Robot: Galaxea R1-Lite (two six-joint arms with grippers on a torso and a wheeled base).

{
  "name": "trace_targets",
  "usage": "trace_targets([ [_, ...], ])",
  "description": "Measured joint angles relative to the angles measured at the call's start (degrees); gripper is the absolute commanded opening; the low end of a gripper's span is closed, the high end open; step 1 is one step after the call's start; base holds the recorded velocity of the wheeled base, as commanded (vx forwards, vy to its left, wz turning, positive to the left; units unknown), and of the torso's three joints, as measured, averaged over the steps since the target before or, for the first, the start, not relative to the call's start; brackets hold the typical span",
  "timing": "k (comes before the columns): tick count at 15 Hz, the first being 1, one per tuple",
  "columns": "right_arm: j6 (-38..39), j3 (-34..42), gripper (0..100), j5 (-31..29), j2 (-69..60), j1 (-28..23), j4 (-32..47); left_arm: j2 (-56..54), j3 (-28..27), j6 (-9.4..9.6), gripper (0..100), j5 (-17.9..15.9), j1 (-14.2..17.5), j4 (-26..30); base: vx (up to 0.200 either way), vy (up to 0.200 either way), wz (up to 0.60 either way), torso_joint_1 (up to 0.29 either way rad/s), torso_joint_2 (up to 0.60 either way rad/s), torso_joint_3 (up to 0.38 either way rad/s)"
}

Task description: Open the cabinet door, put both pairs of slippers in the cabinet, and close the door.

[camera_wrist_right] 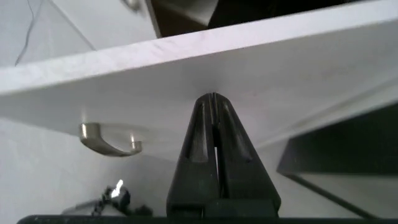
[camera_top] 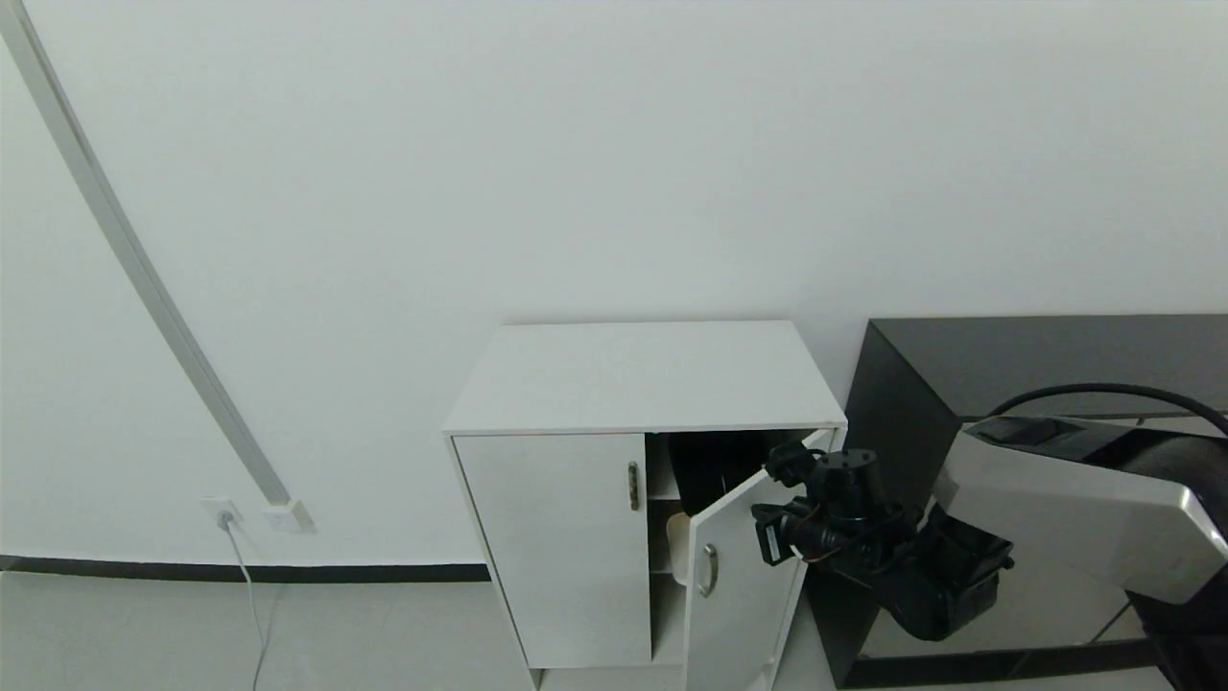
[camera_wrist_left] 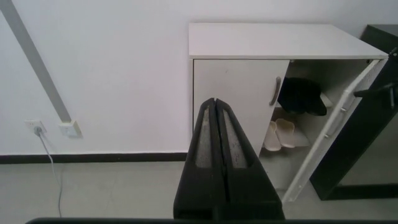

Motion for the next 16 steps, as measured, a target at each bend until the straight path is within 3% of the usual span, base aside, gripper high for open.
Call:
trace_targets([
  [6,0.98,-10.56,0,-2.76,4.99,-0.26,3.18,0.0,0.0,0.0,0,0.0,0.0,0.0,0.0,0.0,0.0,0.0,0.0,0.0],
  [11,0.98,-19.07,0,-3.28,6.83,-1.07,11.19,0.0,0.0,0.0,0,0.02,0.0,0.0,0.0,0.0,0.0,0.0,0.0,0.0],
  [16,0.98,-23.5,0,-3.35,7.24,-1.38,14.51,0.0,0.0,0.0,0,0.09,0.0,0.0,0.0,0.0,0.0,0.0,0.0,0.0],
])
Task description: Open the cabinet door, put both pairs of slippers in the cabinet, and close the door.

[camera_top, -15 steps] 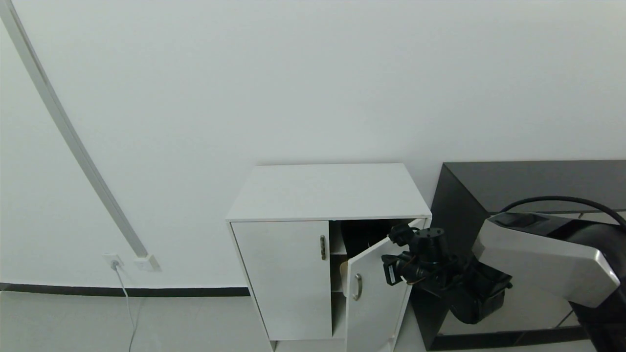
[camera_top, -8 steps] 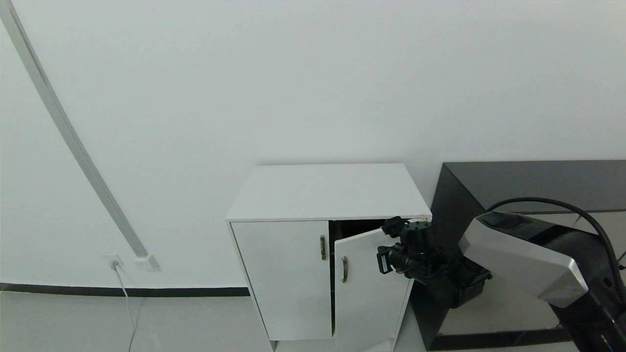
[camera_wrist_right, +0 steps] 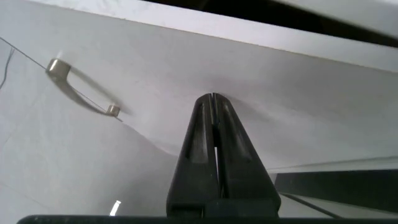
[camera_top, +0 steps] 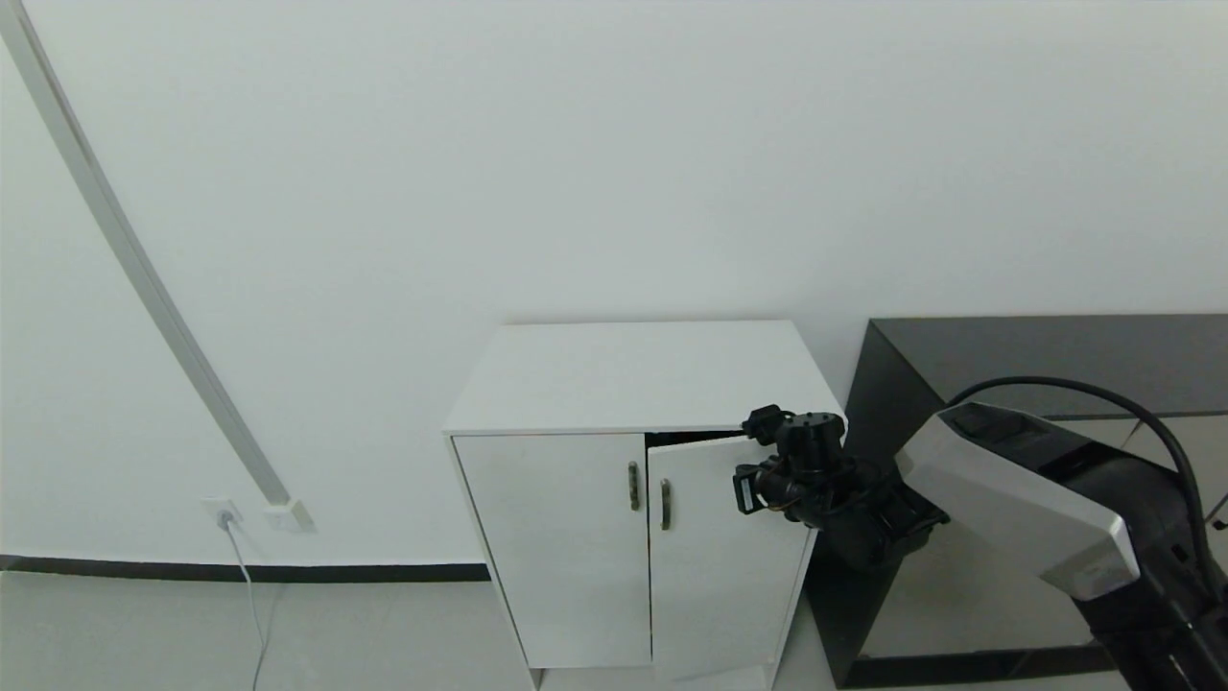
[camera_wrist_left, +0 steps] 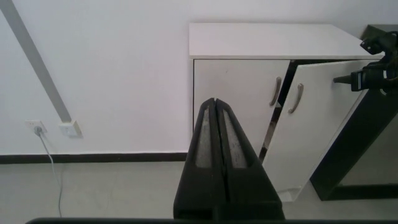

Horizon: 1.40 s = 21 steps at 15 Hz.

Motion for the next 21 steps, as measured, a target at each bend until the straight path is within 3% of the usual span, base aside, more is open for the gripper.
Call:
trace_targets([
  [21,0.0,-7.01,0,-0.02,2.79,-1.94,3.96,0.0,0.0,-0.02,0,0.0,0.0,0.0,0.0,0.0,0.0,0.0,0.0,0.0],
])
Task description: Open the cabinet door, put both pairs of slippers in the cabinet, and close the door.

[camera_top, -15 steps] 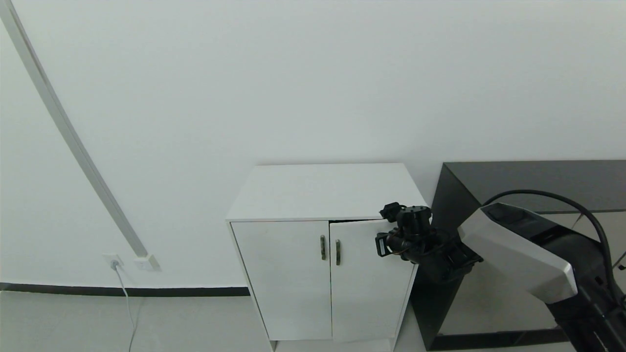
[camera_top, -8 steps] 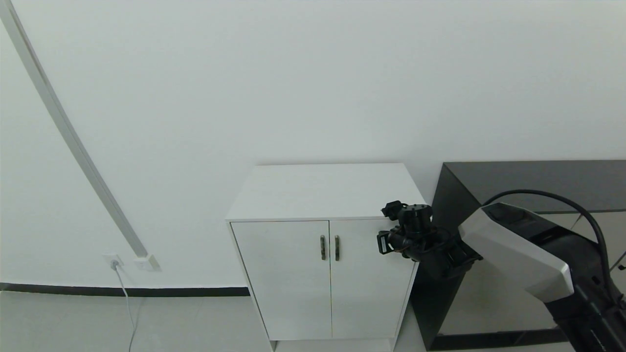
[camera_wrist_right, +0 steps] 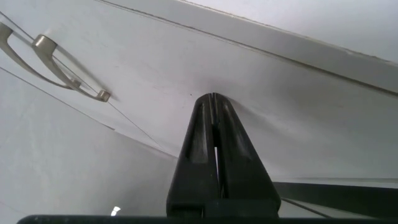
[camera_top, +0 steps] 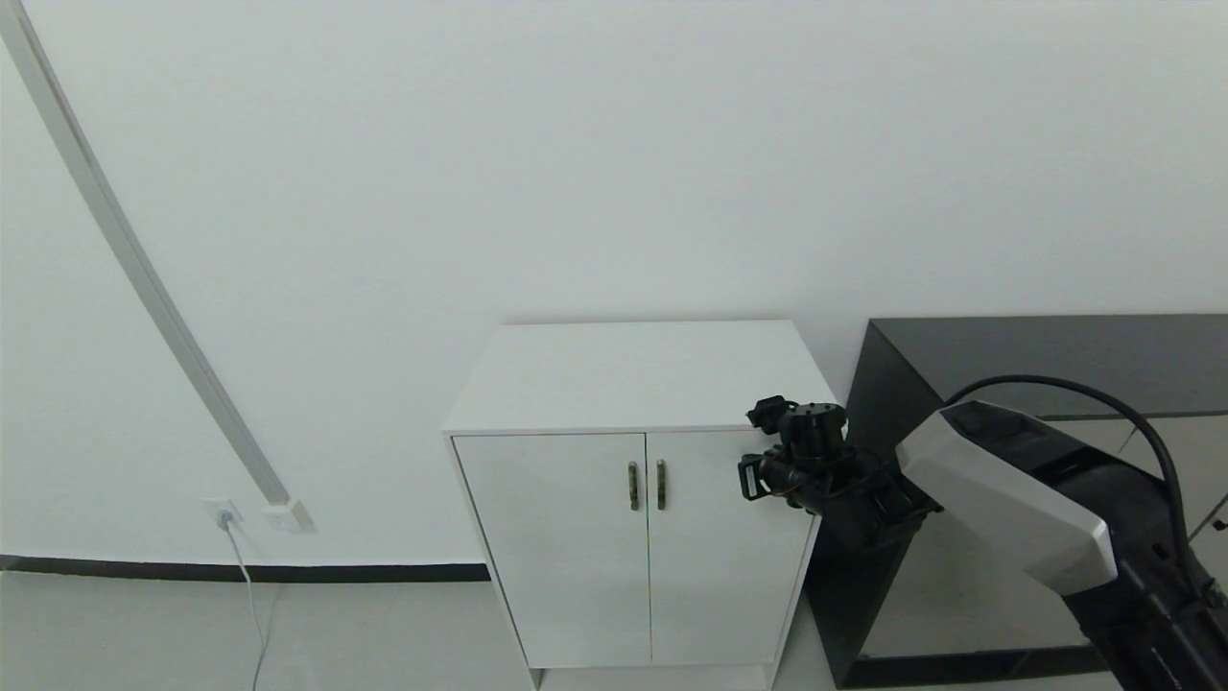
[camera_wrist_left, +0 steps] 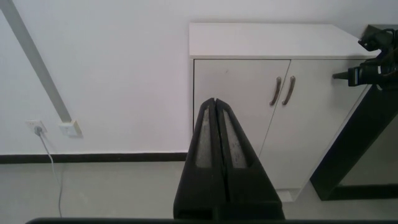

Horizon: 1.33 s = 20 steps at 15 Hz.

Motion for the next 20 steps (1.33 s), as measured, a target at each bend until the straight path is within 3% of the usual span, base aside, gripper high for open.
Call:
trace_targets([
  [6,0.06,2.84,0,-0.5,-0.99,0.5,-0.84,0.0,0.0,0.02,0,-0.02,0.0,0.0,0.0,0.0,0.0,0.0,0.0,0.0],
  [10,0.06,8.33,0,-3.67,-3.32,0.76,-6.12,0.0,0.0,0.02,0,-0.02,0.0,0.0,0.0,0.0,0.0,0.0,0.0,0.0],
  [16,0.39,27.1,0,-4.11,-13.07,-0.51,-14.18,0.0,0.0,0.02,0,-0.06,0.0,0.0,0.0,0.0,0.0,0.0,0.0,0.0],
  [20,0.44,41.28,0,-4.08,-22.66,-4.95,-18.8,0.0,0.0,0.1,0,-0.09,0.0,0.0,0.0,0.0,0.0,0.0,0.0,0.0],
])
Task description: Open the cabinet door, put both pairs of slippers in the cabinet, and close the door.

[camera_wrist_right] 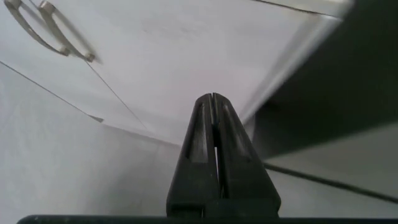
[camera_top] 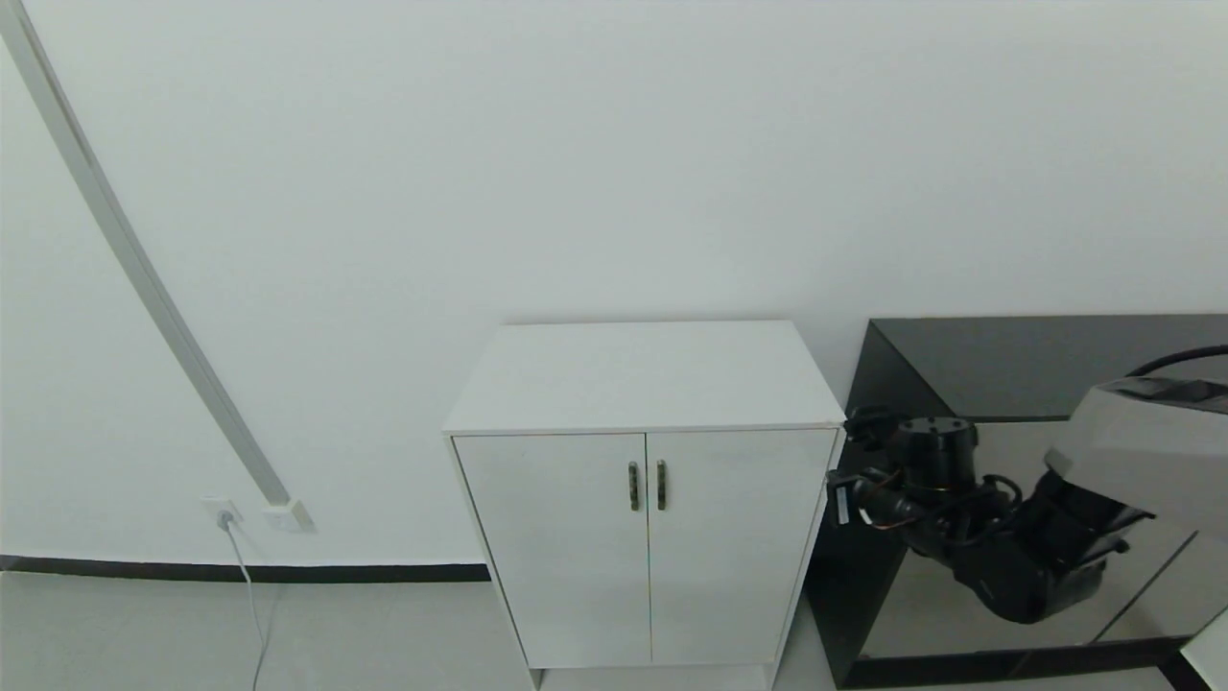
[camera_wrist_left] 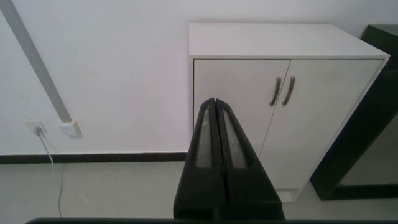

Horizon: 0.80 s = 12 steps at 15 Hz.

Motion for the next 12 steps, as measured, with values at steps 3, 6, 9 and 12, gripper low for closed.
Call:
trace_targets([
  [3,-0.24,10.85,0,0.11,-7.72,-8.28,-3.83,0.0,0.0,0.02,0,-0.09,0.0,0.0,0.0,0.0,0.0,0.0,0.0,0.0],
  [6,-0.44,18.69,0,0.51,-15.3,-16.3,-4.85,0.0,0.0,0.0,0,-0.09,0.0,0.0,0.0,0.0,0.0,0.0,0.0,0.0],
  [9,-0.76,25.16,0,0.66,-22.74,-22.98,-4.9,0.0,0.0,-0.05,0,-0.05,0.0,0.0,0.0,0.0,0.0,0.0,0.0,0.0],
  [12,-2.76,30.95,0,0.79,-29.46,-27.01,-4.71,0.0,0.0,-0.13,0,-0.02,0.0,0.0,0.0,0.0,0.0,0.0,0.0,0.0],
])
